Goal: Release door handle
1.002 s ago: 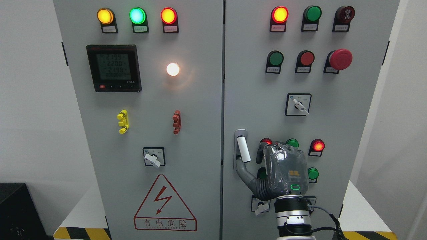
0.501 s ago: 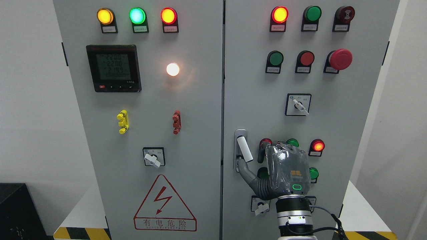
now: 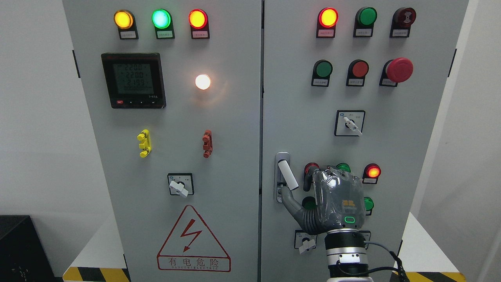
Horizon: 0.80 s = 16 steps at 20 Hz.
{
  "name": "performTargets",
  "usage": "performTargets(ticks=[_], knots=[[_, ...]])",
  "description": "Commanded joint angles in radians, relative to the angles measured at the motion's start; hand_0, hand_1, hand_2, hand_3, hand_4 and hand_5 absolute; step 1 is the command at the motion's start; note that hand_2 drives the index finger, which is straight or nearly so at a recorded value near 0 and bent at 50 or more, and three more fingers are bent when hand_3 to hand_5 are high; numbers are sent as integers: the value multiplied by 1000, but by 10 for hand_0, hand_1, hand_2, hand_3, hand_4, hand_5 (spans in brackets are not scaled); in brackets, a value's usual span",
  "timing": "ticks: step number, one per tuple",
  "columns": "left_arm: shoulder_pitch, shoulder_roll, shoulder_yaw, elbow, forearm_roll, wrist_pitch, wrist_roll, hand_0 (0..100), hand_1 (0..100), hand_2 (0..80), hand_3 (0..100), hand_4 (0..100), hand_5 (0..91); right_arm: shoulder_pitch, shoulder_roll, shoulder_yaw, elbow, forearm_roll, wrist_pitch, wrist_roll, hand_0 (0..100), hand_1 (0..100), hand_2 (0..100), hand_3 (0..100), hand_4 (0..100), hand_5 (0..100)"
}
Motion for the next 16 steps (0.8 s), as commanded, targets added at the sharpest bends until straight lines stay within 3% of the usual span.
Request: performTargets(ticks=[1,16], knots=[[0,0,0,0,0,3,-1,0,0,46,106,3,0,0,0,-10,-1,0,0,6,357,506,721,970,781,713],[0,0,0,0,0,3,-1,0,0,46,107,3,0,-3,0,-23,-5,0,0,5,391,493,719,969,782,713]])
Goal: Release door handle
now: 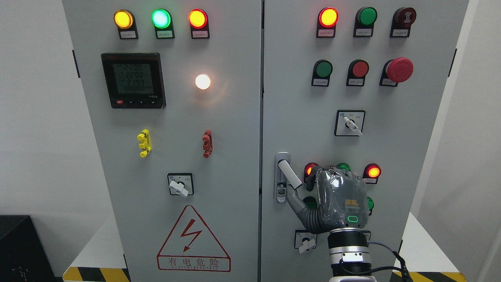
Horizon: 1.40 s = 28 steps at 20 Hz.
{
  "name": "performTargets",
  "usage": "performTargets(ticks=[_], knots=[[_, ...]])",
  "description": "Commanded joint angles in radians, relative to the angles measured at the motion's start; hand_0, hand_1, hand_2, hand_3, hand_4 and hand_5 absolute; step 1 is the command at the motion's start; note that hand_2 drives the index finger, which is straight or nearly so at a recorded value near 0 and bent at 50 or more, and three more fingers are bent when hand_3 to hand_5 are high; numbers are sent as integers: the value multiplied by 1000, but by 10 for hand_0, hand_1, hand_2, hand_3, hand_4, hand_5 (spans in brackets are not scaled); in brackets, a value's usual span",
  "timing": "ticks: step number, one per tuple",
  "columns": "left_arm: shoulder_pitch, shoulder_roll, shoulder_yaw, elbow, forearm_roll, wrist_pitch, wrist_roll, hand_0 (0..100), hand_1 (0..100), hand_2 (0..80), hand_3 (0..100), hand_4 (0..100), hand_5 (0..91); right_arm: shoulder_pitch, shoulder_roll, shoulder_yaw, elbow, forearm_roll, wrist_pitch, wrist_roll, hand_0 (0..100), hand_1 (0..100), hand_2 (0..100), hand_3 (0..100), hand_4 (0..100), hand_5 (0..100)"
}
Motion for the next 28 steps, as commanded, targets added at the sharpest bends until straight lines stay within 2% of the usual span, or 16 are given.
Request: performTargets(ticks=[1,28], knots=[[0,0,0,0,0,0,-1,0,0,46,107,4,0,0,0,-8,-4,0,0,-3,393,492,719,969,782,713],[0,0,0,0,0,1,-1,0,0,47,107,4,0,-2,-2,-37,-19,0,-6,-1,394,494,721,969,784,713]])
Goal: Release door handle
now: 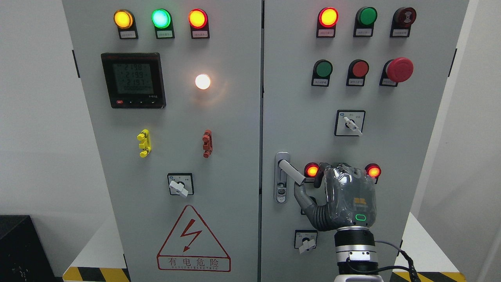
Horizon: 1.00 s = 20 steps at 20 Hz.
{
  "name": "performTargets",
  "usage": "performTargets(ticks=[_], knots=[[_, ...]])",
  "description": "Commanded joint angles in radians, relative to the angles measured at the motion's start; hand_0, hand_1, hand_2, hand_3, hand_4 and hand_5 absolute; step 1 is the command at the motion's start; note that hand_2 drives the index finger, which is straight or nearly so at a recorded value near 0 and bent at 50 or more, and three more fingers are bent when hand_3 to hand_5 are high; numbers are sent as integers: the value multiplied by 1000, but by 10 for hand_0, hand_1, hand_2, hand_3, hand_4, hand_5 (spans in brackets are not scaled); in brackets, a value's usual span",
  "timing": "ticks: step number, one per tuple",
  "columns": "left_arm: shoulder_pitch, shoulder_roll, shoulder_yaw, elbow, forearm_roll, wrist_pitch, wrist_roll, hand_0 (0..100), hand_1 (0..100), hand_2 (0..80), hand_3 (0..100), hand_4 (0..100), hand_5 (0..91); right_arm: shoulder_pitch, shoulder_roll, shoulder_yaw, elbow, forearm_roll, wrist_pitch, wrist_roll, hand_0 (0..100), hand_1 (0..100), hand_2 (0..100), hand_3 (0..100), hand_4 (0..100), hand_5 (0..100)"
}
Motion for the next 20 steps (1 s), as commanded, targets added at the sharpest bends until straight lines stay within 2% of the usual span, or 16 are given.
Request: performTargets(ticks=[1,20], knots=[[0,0,0,0,0,-1,-1,0,0,47,107,4,0,-2,0,-9,-9,0,-1,3,394,494,718,969,783,714],[0,0,0,0,0,1,1,0,0,48,106,4,0,-22,0,-23,-8,-2,-1,8,399,487,717,969,784,716]])
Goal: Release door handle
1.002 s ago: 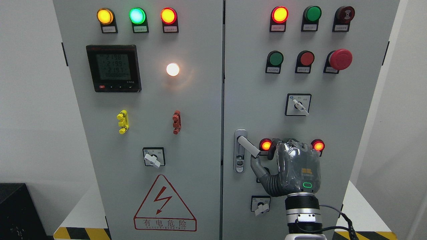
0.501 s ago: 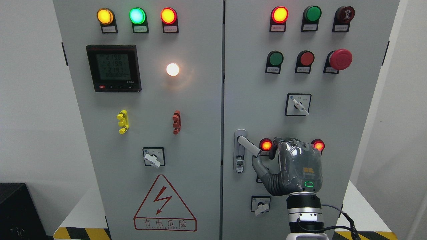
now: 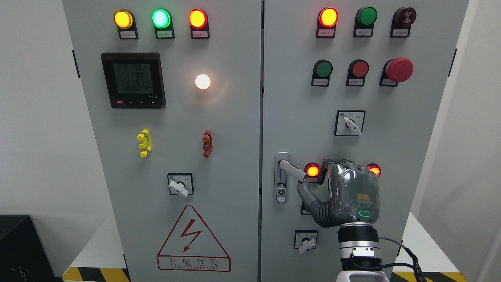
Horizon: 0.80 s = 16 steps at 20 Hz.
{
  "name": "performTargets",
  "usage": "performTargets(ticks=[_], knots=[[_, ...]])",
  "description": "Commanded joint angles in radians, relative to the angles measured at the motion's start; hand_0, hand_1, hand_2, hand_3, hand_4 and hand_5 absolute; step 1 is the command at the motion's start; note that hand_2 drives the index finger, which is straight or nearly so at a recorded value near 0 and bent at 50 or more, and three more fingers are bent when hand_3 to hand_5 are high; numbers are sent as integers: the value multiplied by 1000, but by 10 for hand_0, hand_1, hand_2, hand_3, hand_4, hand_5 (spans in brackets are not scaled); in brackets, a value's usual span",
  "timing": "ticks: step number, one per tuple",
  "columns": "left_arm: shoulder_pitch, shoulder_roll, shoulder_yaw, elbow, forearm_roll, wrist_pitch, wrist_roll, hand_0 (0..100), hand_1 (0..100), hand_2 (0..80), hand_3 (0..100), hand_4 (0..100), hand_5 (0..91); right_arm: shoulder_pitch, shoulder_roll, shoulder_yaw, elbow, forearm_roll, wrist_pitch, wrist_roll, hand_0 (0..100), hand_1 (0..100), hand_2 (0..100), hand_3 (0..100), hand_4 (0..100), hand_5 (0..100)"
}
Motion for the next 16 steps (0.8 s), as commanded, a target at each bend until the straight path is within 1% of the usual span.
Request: performTargets(ticks=[1,16], knots=[[0,0,0,0,0,0,-1,0,0,47,106,4,0,-8,0,-8,-1,0,-1,0,399,487,717,969,784,716],[0,0,0,0,0,-1,-1,0,0,48,107,5,0,-8,1,-8,-1,0,-2,2,402,484,718,969,786,717]])
